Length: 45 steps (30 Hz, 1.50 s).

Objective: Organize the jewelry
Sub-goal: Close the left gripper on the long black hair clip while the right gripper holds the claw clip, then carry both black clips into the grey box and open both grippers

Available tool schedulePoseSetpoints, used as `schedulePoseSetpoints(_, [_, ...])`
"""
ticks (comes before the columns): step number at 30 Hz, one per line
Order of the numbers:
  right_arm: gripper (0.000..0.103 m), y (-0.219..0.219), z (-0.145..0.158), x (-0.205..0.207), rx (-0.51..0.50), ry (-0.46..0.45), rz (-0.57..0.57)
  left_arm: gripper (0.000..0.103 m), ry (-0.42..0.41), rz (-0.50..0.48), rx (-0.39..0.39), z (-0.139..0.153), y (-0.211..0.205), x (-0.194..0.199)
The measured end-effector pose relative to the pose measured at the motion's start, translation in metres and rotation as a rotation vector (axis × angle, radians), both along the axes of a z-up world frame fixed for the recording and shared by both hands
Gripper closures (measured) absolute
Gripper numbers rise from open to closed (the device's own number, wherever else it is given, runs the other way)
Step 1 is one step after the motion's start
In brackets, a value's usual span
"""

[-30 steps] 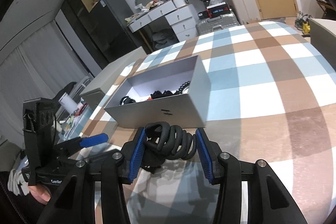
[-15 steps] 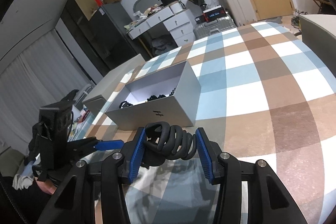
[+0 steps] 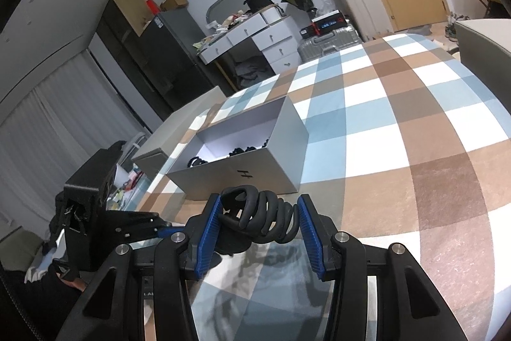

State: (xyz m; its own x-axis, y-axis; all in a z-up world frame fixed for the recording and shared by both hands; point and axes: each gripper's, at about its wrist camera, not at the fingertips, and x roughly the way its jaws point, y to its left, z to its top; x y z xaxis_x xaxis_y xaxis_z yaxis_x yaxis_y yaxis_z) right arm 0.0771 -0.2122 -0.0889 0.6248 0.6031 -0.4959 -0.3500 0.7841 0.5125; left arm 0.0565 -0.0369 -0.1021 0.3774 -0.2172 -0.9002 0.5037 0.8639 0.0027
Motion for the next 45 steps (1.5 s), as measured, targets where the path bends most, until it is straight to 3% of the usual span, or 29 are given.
schedulePoseSetpoints(3, [0.056, 0.001, 0.0, 0.0, 0.002, 0.002, 0.004, 0.084, -0.01, -0.035, 0.038, 0.001, -0.008, -0.007])
schedulePoseSetpoints(7, [0.056, -0.001, -0.001, 0.0, 0.011, 0.003, 0.001, 0.085, -0.006, -0.045, 0.059, 0.002, -0.013, -0.012])
schedulePoseSetpoints(12, [0.056, -0.002, 0.0, -0.003, 0.02, 0.0, 0.003, 0.085, 0.029, -0.004, -0.004, 0.001, -0.003, -0.006])
schedulePoseSetpoints(32, [0.056, -0.002, 0.0, -0.003, 0.022, 0.002, -0.003, 0.088, -0.024, -0.003, -0.02, 0.014, -0.008, -0.015])
schedulePoseSetpoints(40, [0.056, 0.002, 0.004, -0.002, 0.014, 0.004, -0.009, 0.088, -0.109, -0.01, -0.025, 0.036, -0.006, -0.019])
schedulePoseSetpoints(45, [0.056, 0.005, 0.019, 0.001, 0.03, -0.031, 0.0, 0.088, -0.159, 0.017, -0.093, 0.06, 0.004, -0.01])
